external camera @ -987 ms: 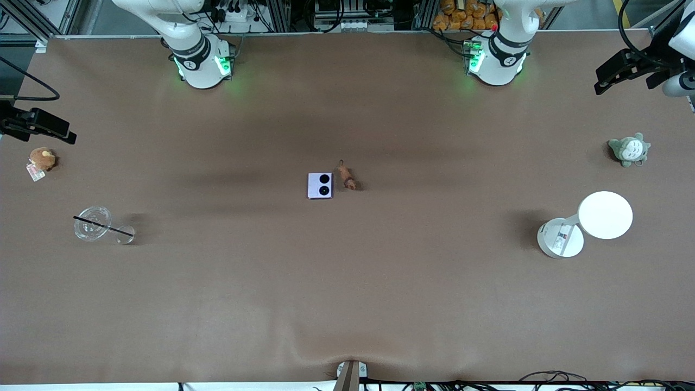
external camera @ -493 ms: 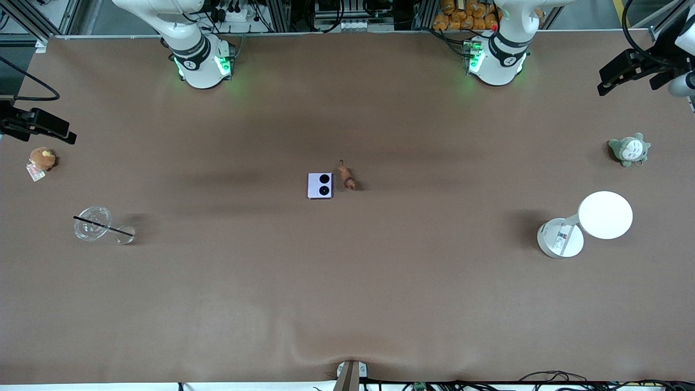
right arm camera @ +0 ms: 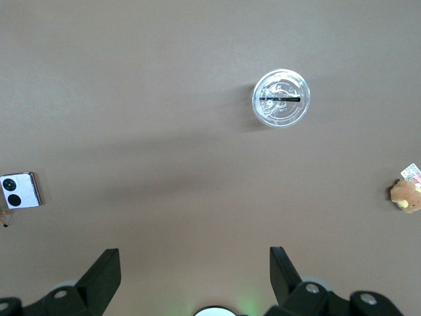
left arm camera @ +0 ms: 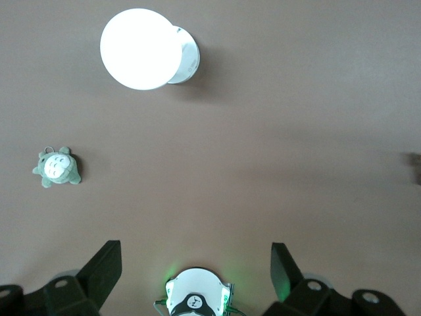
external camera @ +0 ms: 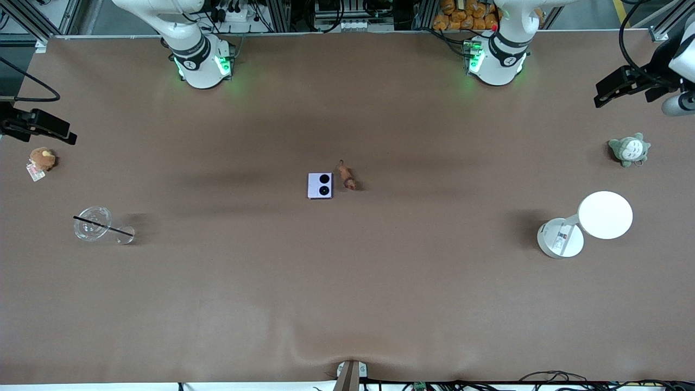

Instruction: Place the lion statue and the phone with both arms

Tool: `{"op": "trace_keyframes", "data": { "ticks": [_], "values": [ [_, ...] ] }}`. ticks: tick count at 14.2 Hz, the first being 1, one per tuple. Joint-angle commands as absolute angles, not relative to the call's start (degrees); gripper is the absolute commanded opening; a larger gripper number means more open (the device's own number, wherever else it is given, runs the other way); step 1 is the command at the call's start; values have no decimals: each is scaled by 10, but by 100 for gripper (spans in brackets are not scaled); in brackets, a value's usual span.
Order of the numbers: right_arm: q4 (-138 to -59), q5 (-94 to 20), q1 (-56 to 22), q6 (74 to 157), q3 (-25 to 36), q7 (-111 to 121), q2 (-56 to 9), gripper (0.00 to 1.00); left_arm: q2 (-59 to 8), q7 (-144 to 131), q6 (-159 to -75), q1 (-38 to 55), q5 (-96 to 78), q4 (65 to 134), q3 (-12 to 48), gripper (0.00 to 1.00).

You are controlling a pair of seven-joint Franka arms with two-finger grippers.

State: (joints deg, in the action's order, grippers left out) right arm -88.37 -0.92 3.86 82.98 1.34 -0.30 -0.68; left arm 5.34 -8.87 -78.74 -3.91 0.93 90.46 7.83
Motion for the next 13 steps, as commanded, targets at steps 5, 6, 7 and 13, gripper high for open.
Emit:
{"op": "trace_keyframes", "data": {
  "ticks": [5, 6, 7, 13],
  "values": [
    [-867, -2, 50, 824, 4, -13, -17, 100, -3, -247, -780, -24, -17, 886, 165, 100],
    [-866, -1, 50, 824, 4, -13, -17, 100, -14, -281, -784, -22, -22, 885, 188, 100],
    [-866, -1, 50, 824, 4, -13, -17, 100, -26, -306, -794, -18, -23, 885, 210, 100],
    [-866, -1, 49, 824, 4, -13, -17, 100, -113, -484, -905, 64, -18, 883, 263, 100]
  ]
}}
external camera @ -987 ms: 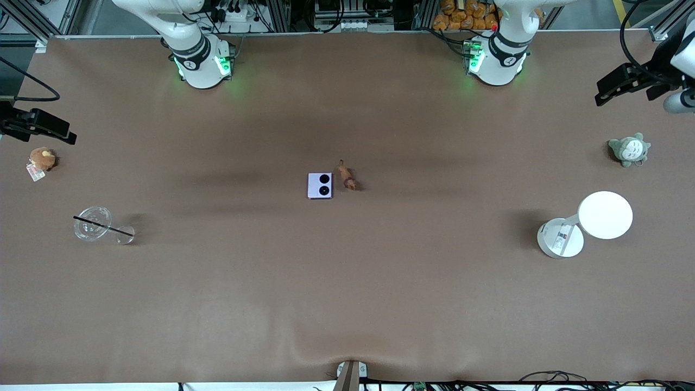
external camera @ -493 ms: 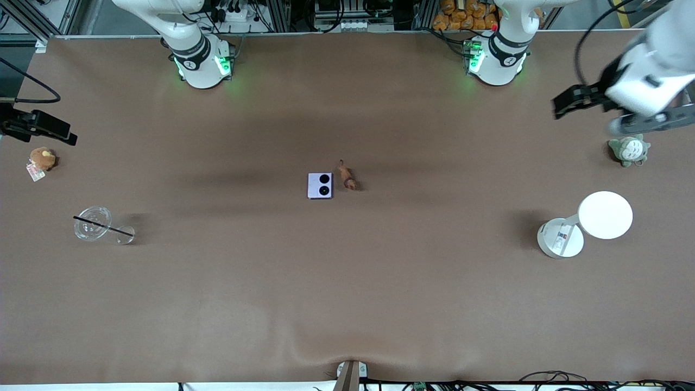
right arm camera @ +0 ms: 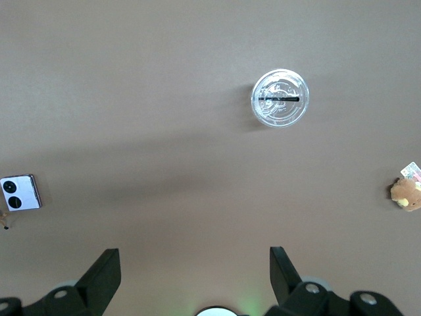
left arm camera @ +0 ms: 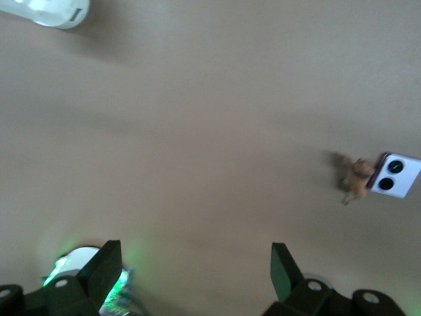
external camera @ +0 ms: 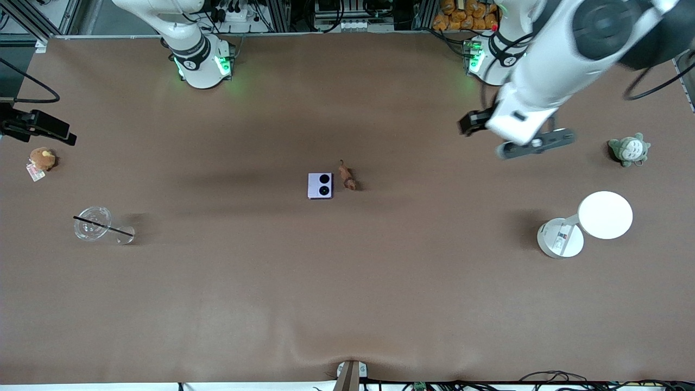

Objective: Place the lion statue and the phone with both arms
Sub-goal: 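Reach the left gripper over the brown lion statue beside the phone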

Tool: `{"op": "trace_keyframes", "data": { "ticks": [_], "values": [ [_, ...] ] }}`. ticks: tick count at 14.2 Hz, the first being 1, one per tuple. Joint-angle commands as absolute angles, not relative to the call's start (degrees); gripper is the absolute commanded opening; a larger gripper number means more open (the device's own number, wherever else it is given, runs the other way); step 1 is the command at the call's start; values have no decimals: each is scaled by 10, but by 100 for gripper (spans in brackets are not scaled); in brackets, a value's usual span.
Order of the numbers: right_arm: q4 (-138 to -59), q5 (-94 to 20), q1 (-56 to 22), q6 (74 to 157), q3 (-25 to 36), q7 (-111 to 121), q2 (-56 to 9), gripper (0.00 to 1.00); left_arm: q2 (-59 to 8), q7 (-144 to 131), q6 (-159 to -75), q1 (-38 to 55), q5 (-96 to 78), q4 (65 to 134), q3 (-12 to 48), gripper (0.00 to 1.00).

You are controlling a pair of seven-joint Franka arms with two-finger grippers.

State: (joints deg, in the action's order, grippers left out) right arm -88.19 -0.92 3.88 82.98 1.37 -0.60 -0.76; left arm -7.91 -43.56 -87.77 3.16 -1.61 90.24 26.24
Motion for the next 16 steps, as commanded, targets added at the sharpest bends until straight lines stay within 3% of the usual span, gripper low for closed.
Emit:
{"op": "trace_keyframes", "data": {
  "ticks": [1, 7, 11, 16],
  "values": [
    [-866, -1, 49, 824, 4, -13, -18, 100, -130, -519, -931, 85, -17, 883, 263, 100],
    [-865, -1, 49, 824, 4, -13, -18, 100, -245, -646, -1037, 190, 23, 878, 259, 100],
    [-865, -2, 49, 824, 4, -13, -18, 100, -346, -718, -1091, 253, 42, 824, 246, 100],
    [-865, -1, 48, 824, 4, -12, -18, 100, -395, -808, -1165, 290, 86, 828, 243, 100]
  ]
}}
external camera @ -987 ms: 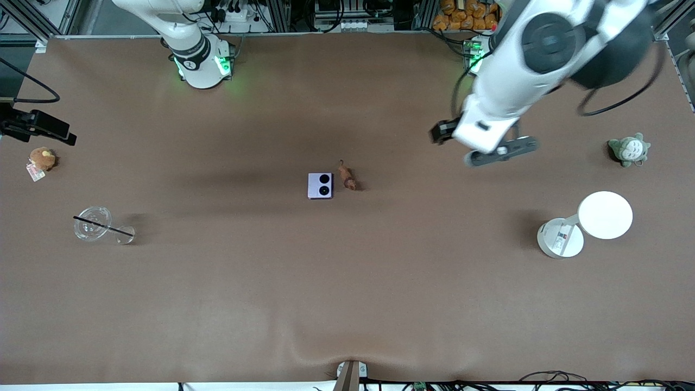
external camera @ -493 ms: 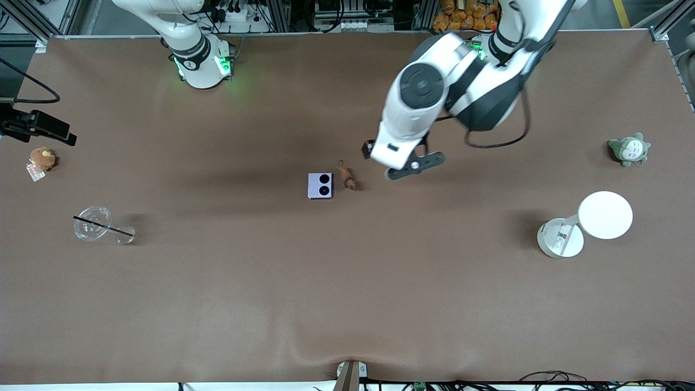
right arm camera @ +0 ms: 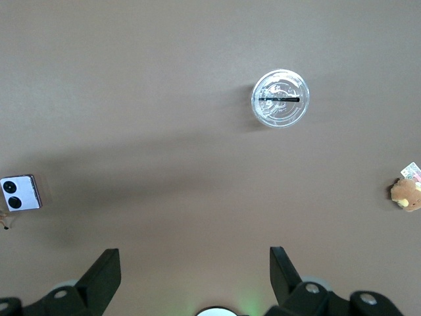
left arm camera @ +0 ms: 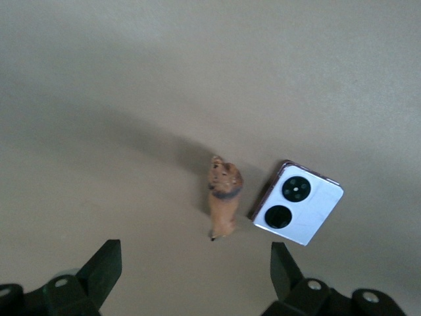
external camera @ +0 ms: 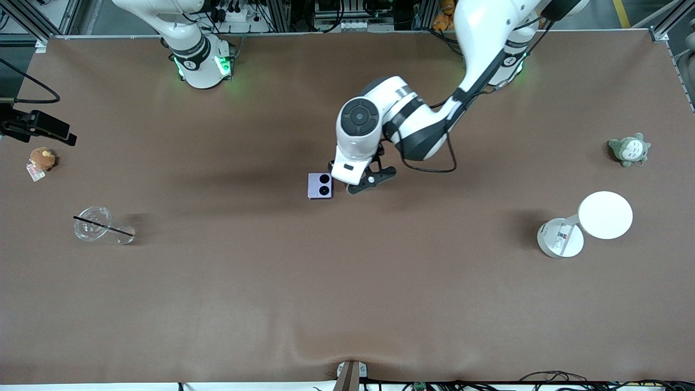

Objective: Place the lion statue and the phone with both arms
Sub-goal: 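Reach the left gripper over the brown lion statue beside the phone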

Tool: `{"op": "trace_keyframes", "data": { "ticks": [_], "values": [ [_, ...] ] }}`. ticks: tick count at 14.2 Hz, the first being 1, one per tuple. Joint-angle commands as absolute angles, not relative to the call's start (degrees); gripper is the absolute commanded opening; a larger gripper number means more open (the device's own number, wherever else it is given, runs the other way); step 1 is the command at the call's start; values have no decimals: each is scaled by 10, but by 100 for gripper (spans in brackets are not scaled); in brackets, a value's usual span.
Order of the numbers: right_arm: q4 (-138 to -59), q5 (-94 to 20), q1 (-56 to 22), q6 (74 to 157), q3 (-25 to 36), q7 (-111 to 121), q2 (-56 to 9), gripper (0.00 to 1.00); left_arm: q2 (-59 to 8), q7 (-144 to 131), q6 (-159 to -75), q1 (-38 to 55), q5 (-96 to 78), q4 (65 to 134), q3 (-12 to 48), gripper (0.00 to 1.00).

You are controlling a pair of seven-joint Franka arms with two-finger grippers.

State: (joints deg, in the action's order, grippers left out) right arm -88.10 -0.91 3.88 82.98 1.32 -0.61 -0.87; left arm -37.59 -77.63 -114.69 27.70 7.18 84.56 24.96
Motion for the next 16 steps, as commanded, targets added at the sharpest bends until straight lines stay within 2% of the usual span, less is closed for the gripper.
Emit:
{"op": "trace_keyframes", "data": {
  "ticks": [1, 8, 12, 13, 14, 16],
  "values": [
    [-865, -1, 48, 824, 4, -12, -18, 100, -405, -815, -1175, 295, 97, 830, 243, 100],
    [-865, 0, 47, 824, 4, -12, -21, 100, -467, -861, -1272, 337, 128, 831, 216, 100],
    [-864, -1, 47, 824, 4, -12, -22, 100, -484, -860, -1275, 360, 149, 832, 181, 99],
    [-864, 0, 45, 824, 4, -13, -22, 100, -486, -860, -1275, 361, 149, 832, 181, 89],
    [-864, 0, 48, 824, 4, -18, -22, 100, -488, -860, -1275, 361, 149, 832, 181, 76],
    [-863, -1, 49, 824, 4, -21, -22, 100, -488, -855, -1275, 360, 149, 832, 181, 44]
  ]
}}
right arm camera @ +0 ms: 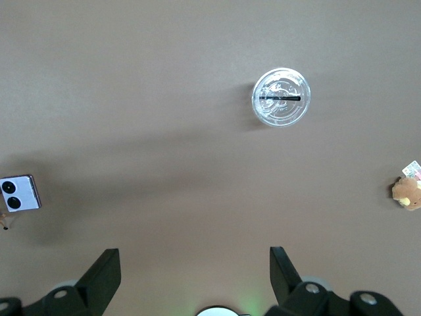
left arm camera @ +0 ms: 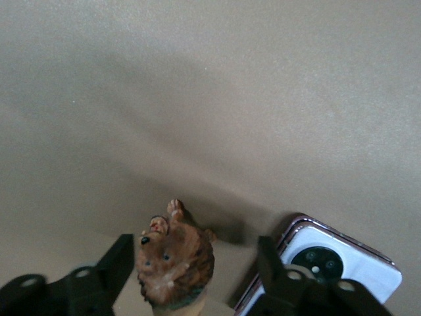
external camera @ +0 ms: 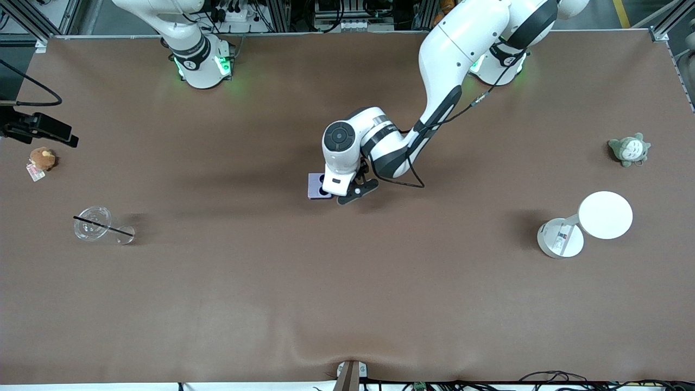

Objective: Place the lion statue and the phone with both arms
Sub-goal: 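Close the left gripper on the lion statue and lift it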

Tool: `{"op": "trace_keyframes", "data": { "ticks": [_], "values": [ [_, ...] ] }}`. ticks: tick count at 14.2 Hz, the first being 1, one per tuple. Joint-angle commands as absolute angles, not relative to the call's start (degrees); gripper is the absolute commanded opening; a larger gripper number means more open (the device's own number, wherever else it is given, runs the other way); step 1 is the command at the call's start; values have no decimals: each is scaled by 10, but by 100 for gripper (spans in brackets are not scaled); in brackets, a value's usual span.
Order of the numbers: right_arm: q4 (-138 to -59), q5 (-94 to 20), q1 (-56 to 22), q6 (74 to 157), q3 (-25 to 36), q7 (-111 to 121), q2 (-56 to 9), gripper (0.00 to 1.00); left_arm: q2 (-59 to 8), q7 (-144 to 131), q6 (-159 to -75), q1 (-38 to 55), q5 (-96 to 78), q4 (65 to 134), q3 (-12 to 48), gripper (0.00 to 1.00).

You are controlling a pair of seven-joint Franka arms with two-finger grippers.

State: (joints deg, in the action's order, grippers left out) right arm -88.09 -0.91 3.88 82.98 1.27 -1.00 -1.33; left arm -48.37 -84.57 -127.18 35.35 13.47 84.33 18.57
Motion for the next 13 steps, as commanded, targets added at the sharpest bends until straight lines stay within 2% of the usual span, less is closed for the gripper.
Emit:
{"op": "trace_keyframes", "data": {
  "ticks": [1, 2, 3, 4, 9, 11, 13],
  "values": [
    [-863, -1, 48, 824, 4, -20, -23, 100, -488, -851, -1275, 360, 149, 832, 181, 32],
    [-864, -1, 47, 824, 4, -21, -23, 100, -487, -850, -1274, 360, 150, 832, 181, 21],
    [-863, -1, 47, 824, 4, -24, -23, 100, -485, -851, -1273, 360, 150, 832, 181, 4],
    [-864, -1, 47, 824, 4, -26, -23, 100, -481, -852, -1269, 359, 150, 831, 181, 0],
    [-864, -2, 44, 824, 4, -30, -25, 100, -438, -797, -1223, 324, 166, 828, 181, 0],
    [-864, -13, 42, 825, 3, -31, -40, 100, -418, -755, -1196, 292, 166, 831, 182, 0],
    [-864, -30, 20, 829, -1, -31, -83, 100, -403, -712, -1175, 258, 166, 831, 182, 0]
  ]
}}
